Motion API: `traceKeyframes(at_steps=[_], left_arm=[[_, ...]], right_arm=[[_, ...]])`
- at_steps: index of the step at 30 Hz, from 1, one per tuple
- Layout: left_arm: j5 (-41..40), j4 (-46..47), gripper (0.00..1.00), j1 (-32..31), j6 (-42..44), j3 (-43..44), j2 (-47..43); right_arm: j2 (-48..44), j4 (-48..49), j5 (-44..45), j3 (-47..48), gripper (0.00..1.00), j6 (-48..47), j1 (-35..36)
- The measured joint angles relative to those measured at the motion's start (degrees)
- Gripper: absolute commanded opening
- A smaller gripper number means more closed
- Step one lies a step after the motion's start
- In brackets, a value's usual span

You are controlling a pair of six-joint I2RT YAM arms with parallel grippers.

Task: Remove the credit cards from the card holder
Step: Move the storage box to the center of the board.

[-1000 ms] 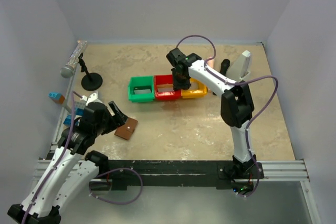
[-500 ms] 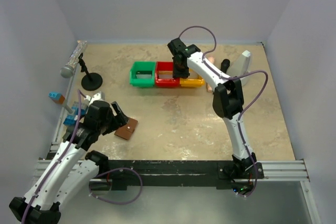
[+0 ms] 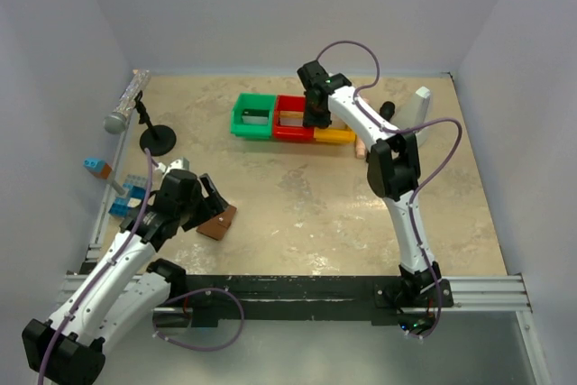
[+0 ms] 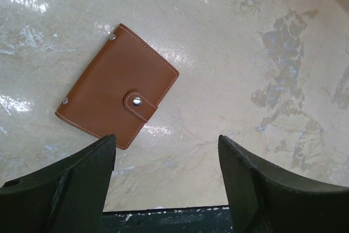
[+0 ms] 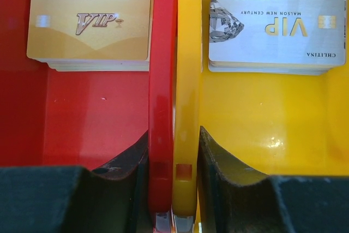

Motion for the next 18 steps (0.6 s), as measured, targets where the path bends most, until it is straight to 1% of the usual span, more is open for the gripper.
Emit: traceKeyframes(at_steps=[3, 7, 9, 12, 15, 17, 18], left_arm=[[0.81, 0.98, 0.80, 0.00, -0.44, -0.70, 0.24], [1.77, 2.03, 0.81, 0.00, -0.70, -1.75, 0.28], [2.14, 2.36, 0.81, 0.00, -1.01, -2.14, 0.28], [2.43, 2.78, 0.82, 0.00, -1.38, -2.16, 0.24], [2.58, 3.02, 0.82, 0.00, -1.53, -2.16, 0.13], [2.58, 3.02, 0.82, 0.00, -1.53, -2.16, -0.09], [2.60, 3.02, 0.82, 0.00, -1.51, -2.16, -0.20]], right_arm=[[-1.20, 0.83, -1.01, -1.92, 0.00, -1.16, -0.07], [-2.99, 1.90, -1.86, -5.05, 0.07, -2.95, -0.15], [-3.63, 1.90, -2.32, -5.97, 0.14, -3.34, -0.15], [-4.15, 1.77, -2.73, -6.64, 0.28, -3.85, -0.20], [-4.17, 1.79, -2.95, -6.80, 0.40, -3.91, -0.20], [-4.17, 1.55, -4.74, -6.93, 0.45, -3.32, -0.37], [-4.15, 1.16, -7.23, -7.39, 0.48, -2.60, -0.55]])
